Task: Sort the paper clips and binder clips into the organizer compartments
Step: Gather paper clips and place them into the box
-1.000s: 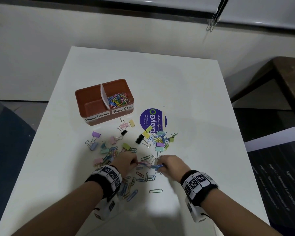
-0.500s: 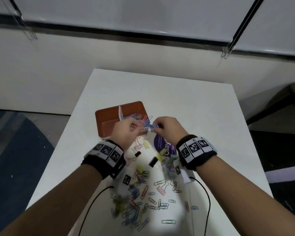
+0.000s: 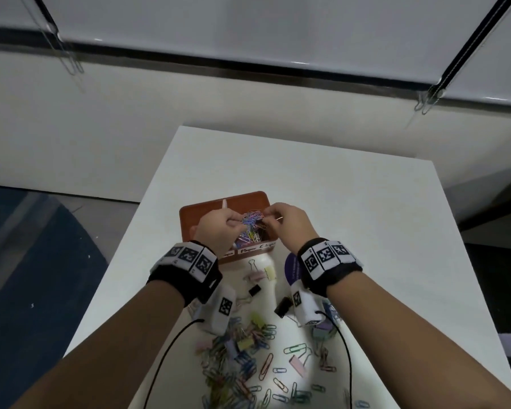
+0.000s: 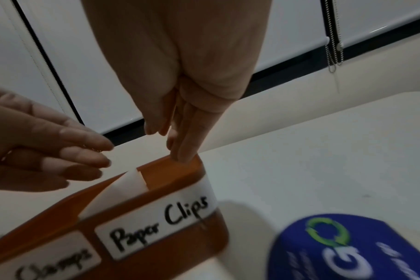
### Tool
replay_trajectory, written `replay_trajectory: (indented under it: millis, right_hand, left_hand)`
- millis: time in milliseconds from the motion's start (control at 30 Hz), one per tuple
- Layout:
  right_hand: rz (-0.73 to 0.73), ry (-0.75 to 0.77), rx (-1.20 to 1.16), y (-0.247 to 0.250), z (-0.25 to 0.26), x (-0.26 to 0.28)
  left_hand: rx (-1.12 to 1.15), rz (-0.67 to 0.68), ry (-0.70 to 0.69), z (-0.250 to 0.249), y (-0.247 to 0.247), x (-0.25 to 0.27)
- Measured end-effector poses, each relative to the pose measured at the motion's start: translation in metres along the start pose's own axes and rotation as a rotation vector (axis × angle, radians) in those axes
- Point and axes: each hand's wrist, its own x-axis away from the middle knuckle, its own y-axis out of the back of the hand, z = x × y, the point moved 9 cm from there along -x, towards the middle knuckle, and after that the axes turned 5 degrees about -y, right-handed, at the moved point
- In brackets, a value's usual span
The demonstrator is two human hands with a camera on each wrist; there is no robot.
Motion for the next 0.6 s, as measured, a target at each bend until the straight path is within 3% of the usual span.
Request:
replay_trajectory:
  millis: [133,233,467,600]
  right_hand:
    - [0.031,-0.035,-0.084,0.006,-0.026,0.044]
    - [0.112,-0.052,-0.014,-0.004,-0.054,0.099]
    - [0.424,-0.047,0.166,-0.062,-0.114,0.201]
    - [0.516,-0.055,0.250,-0.092,-0.134,0.238]
  left_hand:
    - [0.000,0.056,-0.074,-0.001,-0.013,0.036]
    - [-0.068,0.179,-0.152,0.001,-0.036,0.083]
    - [-0.205,0.496,-0.135,0.041,-0.097,0.180]
    - [-0.328,0.561,-0.128,0.066,-0.119,0.217]
